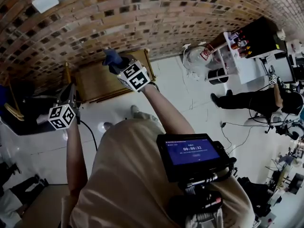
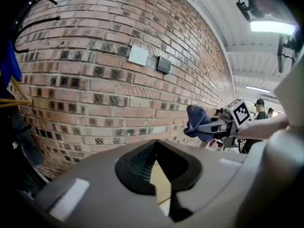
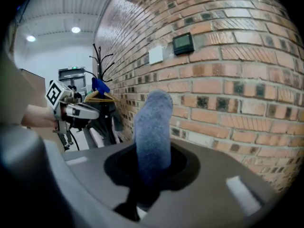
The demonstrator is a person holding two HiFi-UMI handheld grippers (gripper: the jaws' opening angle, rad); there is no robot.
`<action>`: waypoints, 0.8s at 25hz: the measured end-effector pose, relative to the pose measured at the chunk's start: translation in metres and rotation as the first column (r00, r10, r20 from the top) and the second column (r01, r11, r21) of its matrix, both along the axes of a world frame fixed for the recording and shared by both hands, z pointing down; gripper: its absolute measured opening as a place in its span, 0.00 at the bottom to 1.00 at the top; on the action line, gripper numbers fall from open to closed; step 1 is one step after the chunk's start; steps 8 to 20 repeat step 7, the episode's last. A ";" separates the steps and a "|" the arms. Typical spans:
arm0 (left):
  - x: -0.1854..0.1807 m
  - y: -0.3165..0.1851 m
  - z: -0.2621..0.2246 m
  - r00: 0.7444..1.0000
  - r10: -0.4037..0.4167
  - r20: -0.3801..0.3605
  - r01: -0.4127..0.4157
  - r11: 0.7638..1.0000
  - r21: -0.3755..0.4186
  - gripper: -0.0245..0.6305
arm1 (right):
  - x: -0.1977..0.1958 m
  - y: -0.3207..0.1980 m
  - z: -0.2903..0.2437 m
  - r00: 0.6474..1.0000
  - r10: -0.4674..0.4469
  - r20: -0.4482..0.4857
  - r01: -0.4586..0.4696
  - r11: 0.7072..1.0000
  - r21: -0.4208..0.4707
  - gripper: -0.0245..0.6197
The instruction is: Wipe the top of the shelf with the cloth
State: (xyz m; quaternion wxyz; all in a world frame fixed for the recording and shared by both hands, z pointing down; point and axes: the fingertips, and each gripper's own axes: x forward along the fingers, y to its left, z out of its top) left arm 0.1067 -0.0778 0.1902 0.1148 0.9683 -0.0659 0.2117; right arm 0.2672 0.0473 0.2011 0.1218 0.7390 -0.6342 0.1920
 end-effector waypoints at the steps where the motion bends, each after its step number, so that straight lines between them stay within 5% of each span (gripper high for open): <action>1: 0.002 -0.002 -0.001 1.000 0.006 -0.002 -0.006 1.000 -0.001 0.04 | -0.002 -0.003 -0.002 1.000 -0.004 -0.009 0.004 1.000 0.000 0.14; 20: -0.010 -0.007 0.010 1.000 0.026 0.013 -0.026 0.999 -0.027 0.04 | -0.024 -0.022 -0.008 1.000 -0.011 -0.002 0.011 1.000 0.016 0.14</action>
